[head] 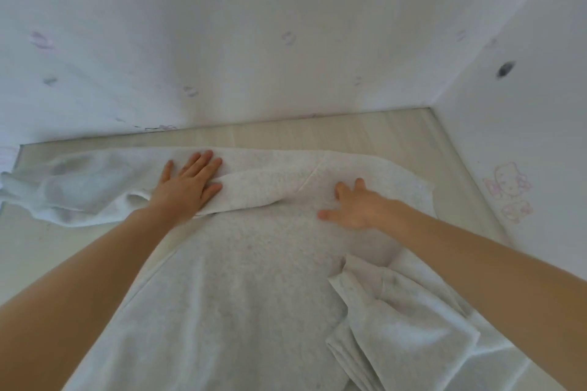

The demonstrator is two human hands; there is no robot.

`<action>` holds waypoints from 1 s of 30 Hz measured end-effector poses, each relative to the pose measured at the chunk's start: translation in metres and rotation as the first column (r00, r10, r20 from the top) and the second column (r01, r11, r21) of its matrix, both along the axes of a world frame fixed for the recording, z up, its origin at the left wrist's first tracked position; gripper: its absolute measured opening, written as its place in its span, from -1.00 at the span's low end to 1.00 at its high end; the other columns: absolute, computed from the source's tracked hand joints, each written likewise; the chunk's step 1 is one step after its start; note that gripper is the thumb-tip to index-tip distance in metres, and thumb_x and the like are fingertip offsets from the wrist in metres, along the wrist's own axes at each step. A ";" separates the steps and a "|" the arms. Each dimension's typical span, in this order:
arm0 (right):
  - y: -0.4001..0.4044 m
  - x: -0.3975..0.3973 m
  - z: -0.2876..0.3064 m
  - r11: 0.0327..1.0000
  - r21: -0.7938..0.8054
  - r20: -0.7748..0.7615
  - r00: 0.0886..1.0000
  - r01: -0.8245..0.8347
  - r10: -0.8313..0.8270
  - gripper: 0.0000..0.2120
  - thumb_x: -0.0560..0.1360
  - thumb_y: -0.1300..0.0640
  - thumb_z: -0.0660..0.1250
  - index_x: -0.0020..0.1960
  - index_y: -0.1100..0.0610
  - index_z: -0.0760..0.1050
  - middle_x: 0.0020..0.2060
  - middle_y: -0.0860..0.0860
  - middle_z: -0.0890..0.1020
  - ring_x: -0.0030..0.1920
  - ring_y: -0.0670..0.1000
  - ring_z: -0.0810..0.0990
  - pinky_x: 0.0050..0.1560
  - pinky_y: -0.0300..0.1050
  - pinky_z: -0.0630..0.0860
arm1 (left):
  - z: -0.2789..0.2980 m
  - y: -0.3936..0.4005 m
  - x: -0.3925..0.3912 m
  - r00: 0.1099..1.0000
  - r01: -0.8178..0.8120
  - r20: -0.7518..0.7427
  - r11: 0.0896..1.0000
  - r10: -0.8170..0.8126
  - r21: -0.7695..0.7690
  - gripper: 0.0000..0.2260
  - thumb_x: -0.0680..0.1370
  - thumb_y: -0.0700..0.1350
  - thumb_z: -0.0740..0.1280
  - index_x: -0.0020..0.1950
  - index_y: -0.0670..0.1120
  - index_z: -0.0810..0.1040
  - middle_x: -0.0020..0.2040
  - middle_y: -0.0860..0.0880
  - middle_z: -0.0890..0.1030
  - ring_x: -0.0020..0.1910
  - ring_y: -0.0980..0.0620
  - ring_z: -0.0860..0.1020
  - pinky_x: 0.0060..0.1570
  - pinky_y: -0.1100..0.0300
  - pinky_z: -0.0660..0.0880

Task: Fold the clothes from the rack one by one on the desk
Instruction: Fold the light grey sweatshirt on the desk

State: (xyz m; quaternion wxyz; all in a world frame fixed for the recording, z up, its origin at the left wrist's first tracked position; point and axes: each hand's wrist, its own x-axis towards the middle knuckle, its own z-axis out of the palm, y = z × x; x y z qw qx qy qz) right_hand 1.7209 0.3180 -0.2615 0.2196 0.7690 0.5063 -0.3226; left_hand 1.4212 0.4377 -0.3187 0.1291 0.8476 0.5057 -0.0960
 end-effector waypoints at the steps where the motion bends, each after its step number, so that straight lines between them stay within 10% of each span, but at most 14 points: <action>1: 0.011 0.003 0.005 1.000 0.022 0.015 1.000 0.013 -0.013 -0.21 0.53 -0.36 0.07 0.56 0.13 0.02 0.52 0.20 0.08 0.42 0.25 0.28 0.41 0.10 0.27 | 0.001 0.005 0.000 0.999 0.001 -0.037 1.000 0.000 0.025 -0.48 0.65 0.16 -0.08 0.59 0.09 -0.08 0.60 0.10 -0.12 0.56 0.11 -0.13 0.51 -0.09 -0.16; 6: 0.059 0.011 0.022 0.927 0.374 0.200 0.979 -0.035 -0.044 -0.62 0.62 -0.05 0.11 0.29 0.19 0.38 0.11 0.12 0.52 0.13 0.19 0.53 -0.04 -0.03 0.43 | 0.005 0.009 0.014 0.988 -0.152 0.074 0.961 0.138 0.232 -0.57 0.66 -0.03 0.12 0.53 -0.07 0.24 0.55 -0.08 0.22 0.53 -0.09 0.17 0.47 -0.14 0.05; 9: 0.082 0.002 0.011 0.877 0.471 0.103 0.994 -0.090 0.046 -0.59 0.62 -0.03 0.12 0.33 0.22 0.30 0.22 0.19 0.43 0.21 0.25 0.42 0.12 0.08 0.41 | 0.021 -0.021 0.026 0.927 -0.292 0.329 0.895 0.178 0.338 -0.77 0.54 -0.21 0.30 0.19 -0.19 0.51 0.14 -0.19 0.56 0.08 -0.24 0.51 0.03 -0.13 0.45; 16: 0.112 -0.019 -0.013 0.919 0.394 -0.061 0.998 0.016 0.009 -0.42 0.55 -0.06 0.24 0.47 0.13 0.16 0.38 0.14 0.34 0.38 0.27 0.23 0.28 0.13 0.25 | 0.020 -0.098 0.028 0.791 -0.467 0.429 0.883 0.436 -0.037 -0.81 0.55 0.01 0.34 -0.04 -0.10 0.43 -0.10 -0.03 0.49 -0.16 -0.04 0.47 -0.18 0.09 0.37; 23: 0.126 -0.012 -0.008 0.901 0.400 -0.247 0.966 0.169 -0.072 -0.76 0.52 0.14 0.23 0.16 0.02 0.54 0.18 0.14 0.56 0.31 0.20 0.38 0.39 0.15 0.26 | 0.023 -0.097 0.039 0.601 -0.559 0.445 0.747 0.663 -0.358 -0.79 0.54 0.06 0.36 -0.04 -0.09 0.56 -0.18 0.04 0.56 -0.24 0.14 0.48 -0.26 0.21 0.40; 30: 0.095 0.013 0.031 0.711 0.610 -0.514 0.858 0.349 0.020 -0.90 0.51 0.32 0.23 -0.13 0.15 0.41 -0.20 0.05 0.47 -0.20 -0.04 0.40 -0.31 -0.25 0.30 | 0.042 -0.103 0.040 0.623 -0.526 0.548 0.818 0.558 -0.234 -0.95 0.52 -0.11 0.37 -0.04 -0.05 0.56 -0.19 0.08 0.54 -0.23 0.13 0.49 -0.24 0.26 0.33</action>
